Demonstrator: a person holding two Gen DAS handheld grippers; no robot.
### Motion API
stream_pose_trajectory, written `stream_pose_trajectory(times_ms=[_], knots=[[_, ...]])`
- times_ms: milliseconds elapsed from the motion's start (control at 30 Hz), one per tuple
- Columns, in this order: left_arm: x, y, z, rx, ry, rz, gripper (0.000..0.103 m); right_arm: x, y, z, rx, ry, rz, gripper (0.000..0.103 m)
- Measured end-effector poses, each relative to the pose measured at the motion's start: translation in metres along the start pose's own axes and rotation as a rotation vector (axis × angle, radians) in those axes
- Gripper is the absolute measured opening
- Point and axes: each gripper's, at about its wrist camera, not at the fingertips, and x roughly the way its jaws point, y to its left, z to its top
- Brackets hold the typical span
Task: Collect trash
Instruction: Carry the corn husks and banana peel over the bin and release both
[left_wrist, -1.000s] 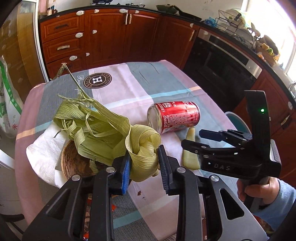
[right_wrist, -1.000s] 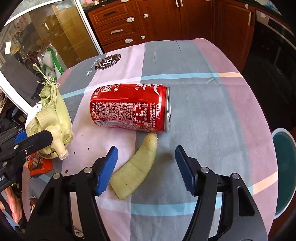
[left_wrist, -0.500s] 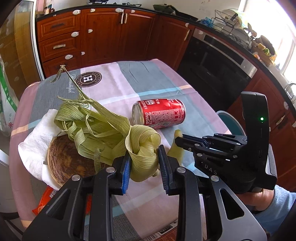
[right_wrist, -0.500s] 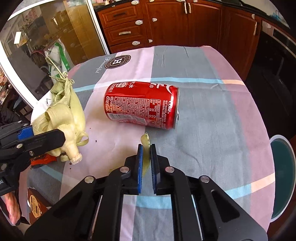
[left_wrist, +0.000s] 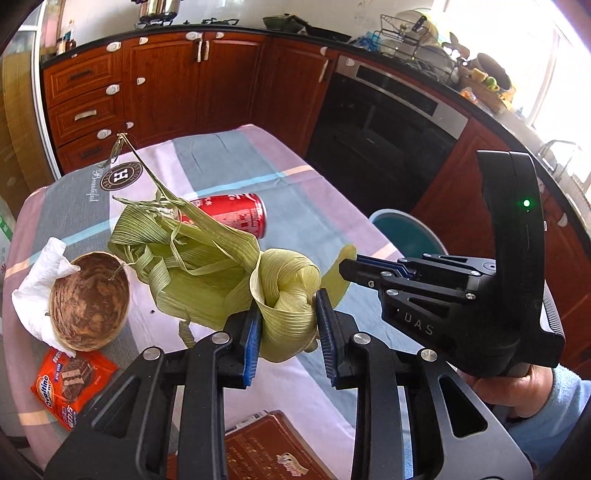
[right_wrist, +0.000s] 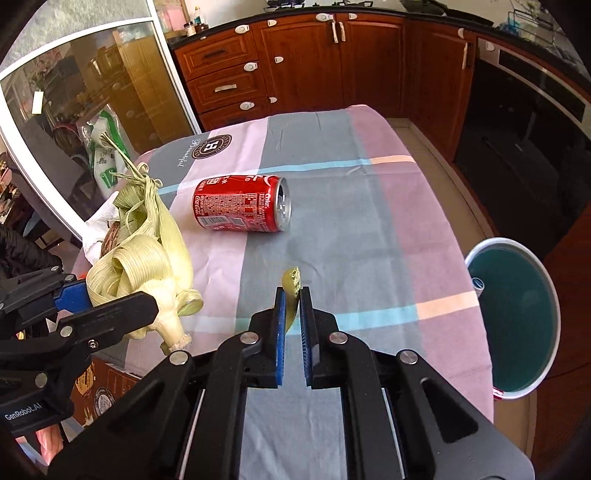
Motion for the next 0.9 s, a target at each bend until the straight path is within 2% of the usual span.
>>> stream_pose_trajectory(times_ms=[467, 900], knots=[[0.002, -0.068, -0.010, 0.088, 0.022, -0.065, 0.029, -0.066, -0.056, -0.029, 0.082, -0.074, -0.062, 0.007], [0.032, -0.131, 0.001, 0.198, 0.078, -0.120, 0.029, -0.105, -0.139, -0.052, 0.230, -0.141, -0.130, 0.007]])
